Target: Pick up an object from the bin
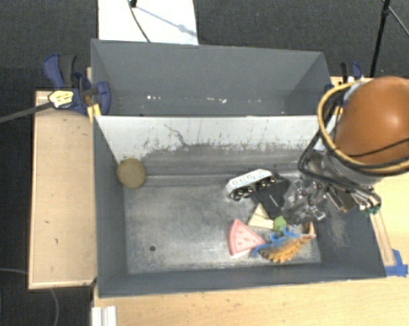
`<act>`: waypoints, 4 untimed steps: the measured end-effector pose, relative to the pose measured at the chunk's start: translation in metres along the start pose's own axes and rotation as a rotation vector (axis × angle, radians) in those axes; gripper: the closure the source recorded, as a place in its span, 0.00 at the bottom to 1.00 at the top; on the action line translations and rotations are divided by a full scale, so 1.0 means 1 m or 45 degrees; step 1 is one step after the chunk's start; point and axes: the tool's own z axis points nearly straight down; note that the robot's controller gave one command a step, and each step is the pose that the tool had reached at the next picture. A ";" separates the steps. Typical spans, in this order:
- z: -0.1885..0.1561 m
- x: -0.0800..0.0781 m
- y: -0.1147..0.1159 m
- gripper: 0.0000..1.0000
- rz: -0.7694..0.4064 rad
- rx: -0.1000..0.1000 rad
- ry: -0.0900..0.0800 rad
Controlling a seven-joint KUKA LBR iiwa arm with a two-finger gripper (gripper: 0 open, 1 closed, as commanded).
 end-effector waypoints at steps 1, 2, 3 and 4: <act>0.063 -0.001 0.015 0.00 -0.103 -0.002 0.002; 0.063 -0.002 0.014 0.00 -0.100 -0.001 0.000; 0.164 -0.007 0.003 1.00 -0.122 -0.003 0.006; 0.164 -0.007 0.003 1.00 -0.121 -0.003 0.005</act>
Offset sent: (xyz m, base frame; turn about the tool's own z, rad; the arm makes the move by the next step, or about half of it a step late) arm 0.0000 0.0000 0.0000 0.0000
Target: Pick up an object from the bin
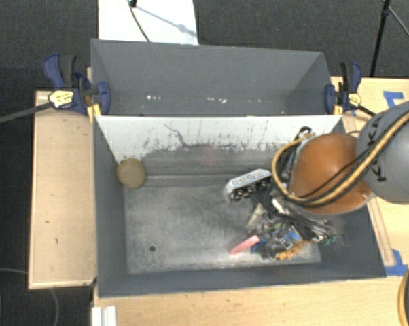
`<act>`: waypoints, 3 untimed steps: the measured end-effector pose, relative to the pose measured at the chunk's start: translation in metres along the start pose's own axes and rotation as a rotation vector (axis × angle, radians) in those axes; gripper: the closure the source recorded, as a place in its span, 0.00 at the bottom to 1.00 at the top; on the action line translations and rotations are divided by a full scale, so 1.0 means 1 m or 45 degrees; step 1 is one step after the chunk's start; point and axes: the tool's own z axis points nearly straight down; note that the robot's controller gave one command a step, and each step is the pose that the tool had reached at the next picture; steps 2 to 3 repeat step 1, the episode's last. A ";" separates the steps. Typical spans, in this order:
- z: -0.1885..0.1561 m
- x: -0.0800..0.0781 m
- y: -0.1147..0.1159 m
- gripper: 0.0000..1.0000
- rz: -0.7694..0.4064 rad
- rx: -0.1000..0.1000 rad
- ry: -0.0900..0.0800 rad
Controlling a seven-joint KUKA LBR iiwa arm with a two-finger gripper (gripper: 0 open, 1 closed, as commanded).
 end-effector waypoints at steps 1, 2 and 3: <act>-0.146 0.010 0.014 1.00 0.014 0.003 -0.005; -0.146 0.010 0.014 1.00 0.014 0.003 -0.005; -0.146 0.010 0.014 1.00 0.014 0.003 -0.005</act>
Offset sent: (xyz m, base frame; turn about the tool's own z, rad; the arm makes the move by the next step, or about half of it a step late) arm 0.0000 0.0000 0.0000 0.0000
